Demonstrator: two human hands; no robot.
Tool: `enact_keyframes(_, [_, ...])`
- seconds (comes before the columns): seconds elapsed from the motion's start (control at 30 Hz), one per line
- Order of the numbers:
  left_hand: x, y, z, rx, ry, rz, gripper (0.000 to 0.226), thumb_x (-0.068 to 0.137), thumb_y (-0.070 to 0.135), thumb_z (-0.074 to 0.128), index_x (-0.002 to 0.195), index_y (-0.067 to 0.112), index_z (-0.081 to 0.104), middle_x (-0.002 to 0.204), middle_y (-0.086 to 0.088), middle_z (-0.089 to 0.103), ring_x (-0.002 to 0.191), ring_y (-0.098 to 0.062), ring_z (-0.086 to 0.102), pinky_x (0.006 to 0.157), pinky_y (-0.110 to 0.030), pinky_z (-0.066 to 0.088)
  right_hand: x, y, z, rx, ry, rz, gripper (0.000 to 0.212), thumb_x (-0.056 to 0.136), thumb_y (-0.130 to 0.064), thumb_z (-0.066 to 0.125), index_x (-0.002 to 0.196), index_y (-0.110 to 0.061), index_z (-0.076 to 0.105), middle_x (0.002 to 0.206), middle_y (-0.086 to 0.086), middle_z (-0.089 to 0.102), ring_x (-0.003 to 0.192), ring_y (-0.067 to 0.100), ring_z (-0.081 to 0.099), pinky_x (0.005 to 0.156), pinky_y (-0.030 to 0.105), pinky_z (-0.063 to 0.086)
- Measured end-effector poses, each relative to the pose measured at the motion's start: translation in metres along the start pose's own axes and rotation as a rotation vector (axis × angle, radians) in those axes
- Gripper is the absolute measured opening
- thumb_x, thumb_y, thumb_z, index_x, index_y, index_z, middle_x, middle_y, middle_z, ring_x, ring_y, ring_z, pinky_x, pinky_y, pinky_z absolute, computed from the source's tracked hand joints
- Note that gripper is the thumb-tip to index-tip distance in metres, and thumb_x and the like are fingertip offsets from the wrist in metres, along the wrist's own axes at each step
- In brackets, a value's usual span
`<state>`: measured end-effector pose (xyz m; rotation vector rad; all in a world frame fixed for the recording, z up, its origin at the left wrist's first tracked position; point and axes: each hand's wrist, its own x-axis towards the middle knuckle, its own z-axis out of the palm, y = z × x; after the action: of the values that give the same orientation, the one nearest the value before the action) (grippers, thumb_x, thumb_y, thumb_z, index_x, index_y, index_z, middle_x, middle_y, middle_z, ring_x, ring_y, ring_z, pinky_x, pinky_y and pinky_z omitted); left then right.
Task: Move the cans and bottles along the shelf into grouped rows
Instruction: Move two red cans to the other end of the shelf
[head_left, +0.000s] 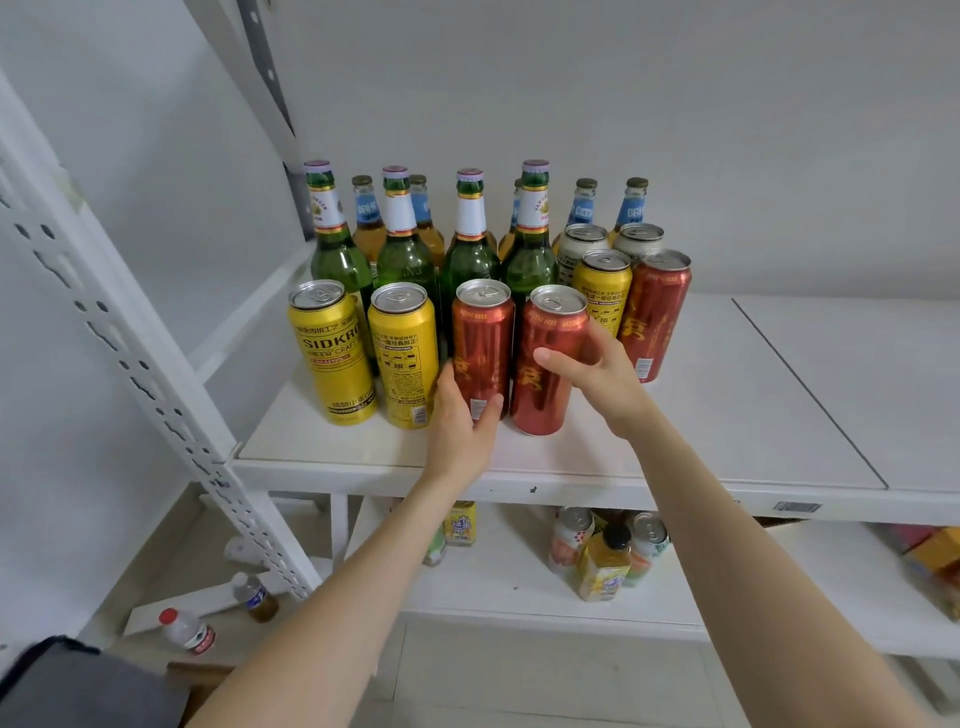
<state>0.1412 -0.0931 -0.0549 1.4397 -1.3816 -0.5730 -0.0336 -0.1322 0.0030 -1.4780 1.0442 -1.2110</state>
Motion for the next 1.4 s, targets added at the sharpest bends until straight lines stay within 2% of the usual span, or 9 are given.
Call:
enact_keyframes(0.2, [0.022, 0.004, 0.007, -0.062, -0.017, -0.087, 0.066, 0.089, 0.030, 0.071, 0.143, 0.011, 0.037, 0.133, -0.006, 0.059, 0.119, -0.021, 0.058, 0.094, -0.028, 0.044, -0.003, -0.001, -0.014, 0.020, 0.036, 0.048, 0.033, 0.084, -0.024, 0.076, 0.114, -0.027, 0.064, 0.104, -0.009, 0.073, 0.095, 0.004, 0.069, 0.071, 0.020, 0.053])
enact_keyframes(0.3, [0.030, 0.007, 0.009, -0.077, -0.030, -0.117, 0.069, 0.085, 0.033, 0.075, 0.141, 0.013, 0.040, 0.134, -0.005, 0.060, 0.119, -0.022, 0.059, 0.091, -0.027, 0.042, -0.005, -0.002, -0.019, 0.046, 0.056, 0.087, 0.029, 0.086, -0.026, 0.074, 0.113, -0.028, 0.064, 0.103, -0.011, 0.071, 0.095, 0.004, 0.068, 0.066, 0.018, 0.052])
enact_keyframes(0.43, [0.033, 0.011, 0.006, -0.074, -0.040, -0.118, 0.068, 0.081, 0.036, 0.078, 0.135, 0.017, 0.043, 0.129, -0.002, 0.062, 0.115, -0.020, 0.059, 0.093, -0.029, 0.043, -0.007, -0.004, -0.023, 0.100, 0.109, 0.152, 0.028, 0.087, -0.030, 0.072, 0.115, -0.027, 0.064, 0.107, -0.008, 0.070, 0.101, 0.011, 0.066, 0.071, 0.029, 0.051])
enact_keyframes(0.57, [0.028, 0.013, -0.001, -0.101, -0.116, -0.117, 0.062, 0.081, 0.037, 0.078, 0.130, 0.021, 0.045, 0.119, 0.005, 0.060, 0.106, -0.012, 0.057, 0.092, -0.029, 0.044, -0.011, -0.006, -0.025, 0.120, 0.156, 0.230, 0.037, 0.085, -0.038, 0.073, 0.118, -0.026, 0.064, 0.116, 0.000, 0.069, 0.107, 0.020, 0.064, 0.088, 0.046, 0.052])
enact_keyframes(0.7, [0.017, 0.015, -0.008, -0.196, -0.192, -0.197, 0.054, 0.082, 0.044, 0.075, 0.126, 0.030, 0.047, 0.121, 0.004, 0.061, 0.110, -0.015, 0.060, 0.095, -0.035, 0.049, -0.020, -0.012, -0.026, 0.105, 0.179, 0.285, 0.044, 0.082, -0.042, 0.074, 0.122, -0.027, 0.062, 0.118, 0.001, 0.069, 0.109, 0.022, 0.064, 0.092, 0.048, 0.052])
enact_keyframes(0.9, [-0.014, 0.031, -0.037, -0.326, -0.294, -0.282, 0.046, 0.087, 0.034, 0.072, 0.124, 0.033, 0.045, 0.110, 0.016, 0.059, 0.097, 0.003, 0.058, 0.073, -0.015, 0.045, -0.044, -0.031, -0.025, 0.106, 0.210, 0.341, 0.047, 0.083, -0.043, 0.073, 0.124, -0.024, 0.061, 0.117, 0.003, 0.069, 0.109, 0.024, 0.065, 0.094, 0.049, 0.051])
enact_keyframes(1.0, [-0.032, 0.042, -0.053, -0.360, -0.326, -0.319, 0.043, 0.087, 0.034, 0.071, 0.122, 0.035, 0.046, 0.111, 0.014, 0.061, 0.099, -0.001, 0.060, 0.074, -0.018, 0.047, -0.059, -0.043, -0.020, 0.111, 0.221, 0.362, 0.052, 0.078, -0.048, 0.076, 0.122, -0.024, 0.062, 0.115, 0.004, 0.070, 0.107, 0.023, 0.066, 0.093, 0.048, 0.051])
enact_keyframes(1.2, [-0.058, 0.062, -0.076, -0.370, -0.374, -0.331, 0.035, 0.084, 0.036, 0.074, 0.110, 0.040, 0.052, 0.117, 0.003, 0.066, 0.108, -0.015, 0.064, 0.090, -0.034, 0.053, -0.091, -0.068, -0.009, 0.124, 0.230, 0.371, 0.063, 0.067, -0.055, 0.073, 0.121, -0.025, 0.063, 0.112, 0.002, 0.071, 0.104, 0.023, 0.067, 0.090, 0.045, 0.052])
enact_keyframes(1.4, [-0.071, 0.084, -0.082, -0.395, -0.410, -0.317, 0.049, 0.079, 0.042, 0.075, 0.122, 0.031, 0.055, 0.113, 0.003, 0.068, 0.104, -0.015, 0.068, 0.088, -0.036, 0.055, -0.117, -0.085, -0.012, 0.115, 0.242, 0.352, 0.067, 0.067, -0.057, 0.070, 0.123, -0.021, 0.061, 0.109, 0.004, 0.071, 0.099, 0.021, 0.068, 0.079, 0.038, 0.053])
